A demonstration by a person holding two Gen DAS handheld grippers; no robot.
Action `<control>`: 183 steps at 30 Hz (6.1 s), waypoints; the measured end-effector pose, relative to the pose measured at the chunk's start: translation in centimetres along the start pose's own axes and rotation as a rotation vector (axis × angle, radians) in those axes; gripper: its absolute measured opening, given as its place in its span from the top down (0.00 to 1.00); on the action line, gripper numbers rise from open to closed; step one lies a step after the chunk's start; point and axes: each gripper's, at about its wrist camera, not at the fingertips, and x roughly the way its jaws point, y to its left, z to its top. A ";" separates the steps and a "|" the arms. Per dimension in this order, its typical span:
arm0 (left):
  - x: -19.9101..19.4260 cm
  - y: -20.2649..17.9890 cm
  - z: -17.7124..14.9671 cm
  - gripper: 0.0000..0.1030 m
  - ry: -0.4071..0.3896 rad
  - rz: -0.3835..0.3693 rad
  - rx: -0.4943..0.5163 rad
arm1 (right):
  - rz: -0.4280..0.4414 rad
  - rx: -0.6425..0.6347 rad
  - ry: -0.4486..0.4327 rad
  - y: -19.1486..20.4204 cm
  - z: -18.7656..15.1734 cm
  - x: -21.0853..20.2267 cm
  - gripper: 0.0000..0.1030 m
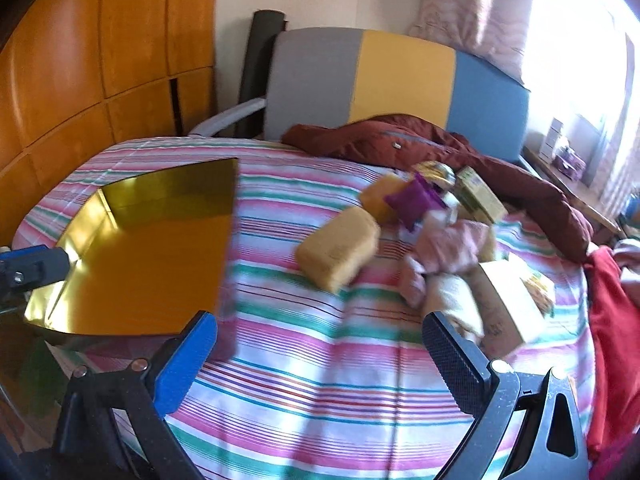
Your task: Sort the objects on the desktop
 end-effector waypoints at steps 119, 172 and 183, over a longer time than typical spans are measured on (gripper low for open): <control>-1.6 9.0 -3.3 0.46 -0.035 0.427 -0.068 | 0.594 -0.138 0.142 12.9 7.6 4.5 0.51; -1.5 -2.2 -0.5 0.45 -0.075 0.201 0.134 | 0.126 0.135 0.043 -8.1 2.6 -0.7 0.10; 0.3 -5.4 -0.2 0.45 -0.041 0.119 0.192 | -0.152 0.468 0.080 -22.9 -0.3 -2.7 0.04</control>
